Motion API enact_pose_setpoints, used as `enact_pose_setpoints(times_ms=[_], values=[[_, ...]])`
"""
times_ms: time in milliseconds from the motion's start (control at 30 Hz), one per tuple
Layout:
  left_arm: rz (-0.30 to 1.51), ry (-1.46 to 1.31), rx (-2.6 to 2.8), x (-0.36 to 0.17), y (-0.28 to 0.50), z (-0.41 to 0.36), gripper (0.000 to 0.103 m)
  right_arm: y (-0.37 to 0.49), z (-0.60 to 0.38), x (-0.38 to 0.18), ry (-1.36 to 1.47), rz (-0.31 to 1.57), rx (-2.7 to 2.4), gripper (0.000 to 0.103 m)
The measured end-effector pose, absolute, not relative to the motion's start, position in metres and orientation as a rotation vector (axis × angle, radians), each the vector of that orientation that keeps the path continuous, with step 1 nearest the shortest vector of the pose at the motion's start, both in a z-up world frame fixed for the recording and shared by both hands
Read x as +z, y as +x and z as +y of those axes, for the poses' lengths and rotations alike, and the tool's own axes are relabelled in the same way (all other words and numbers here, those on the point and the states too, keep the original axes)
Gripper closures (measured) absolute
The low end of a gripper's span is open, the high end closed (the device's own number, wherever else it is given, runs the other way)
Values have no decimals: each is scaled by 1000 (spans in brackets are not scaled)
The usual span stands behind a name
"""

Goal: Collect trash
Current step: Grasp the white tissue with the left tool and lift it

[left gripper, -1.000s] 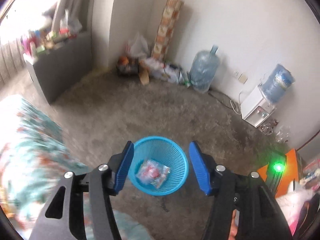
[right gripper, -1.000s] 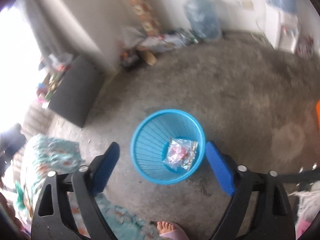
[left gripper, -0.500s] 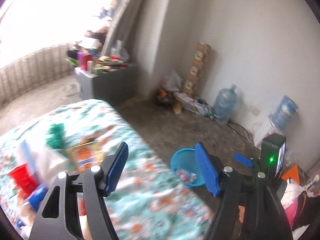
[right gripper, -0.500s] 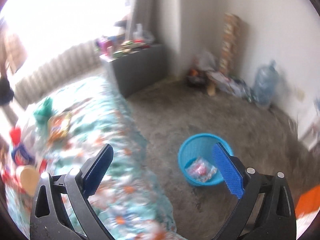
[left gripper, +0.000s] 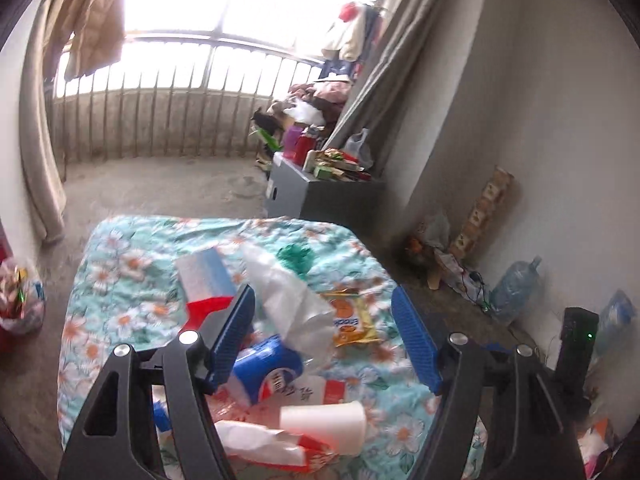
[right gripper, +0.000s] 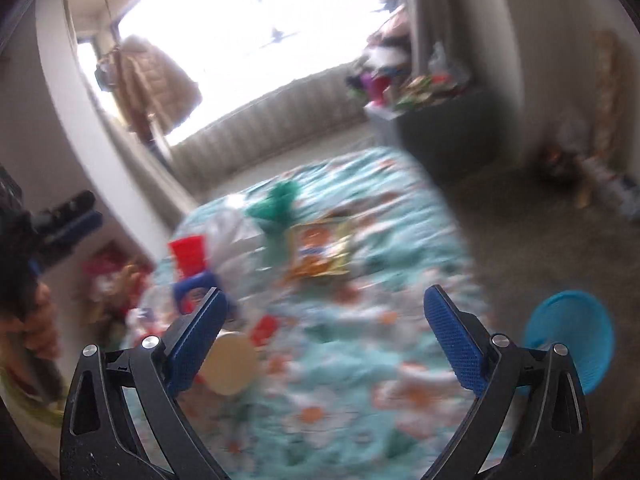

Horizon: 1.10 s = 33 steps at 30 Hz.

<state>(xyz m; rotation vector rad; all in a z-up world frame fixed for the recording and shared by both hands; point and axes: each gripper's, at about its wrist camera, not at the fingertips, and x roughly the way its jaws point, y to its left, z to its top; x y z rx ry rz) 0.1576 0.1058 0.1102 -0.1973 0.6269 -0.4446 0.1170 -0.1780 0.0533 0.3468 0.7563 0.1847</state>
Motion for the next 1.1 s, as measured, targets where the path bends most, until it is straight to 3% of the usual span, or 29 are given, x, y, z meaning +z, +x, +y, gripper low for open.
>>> enact_pose_setpoints(times_ms=[267,600,867,1100], values=[[701,-204,-453,75,167,136,36,159,-143,-2,621,1040,473,41],[780,-243,-501,60,195,133,57,161,-126,-29,853,1173,636,60],[867,-232,-529,53,208,109,69,161,-127,-37,928,1197,679,92],[980,-194,-540,43,240,93,69,156,-135,-34,969,1187,707,99]])
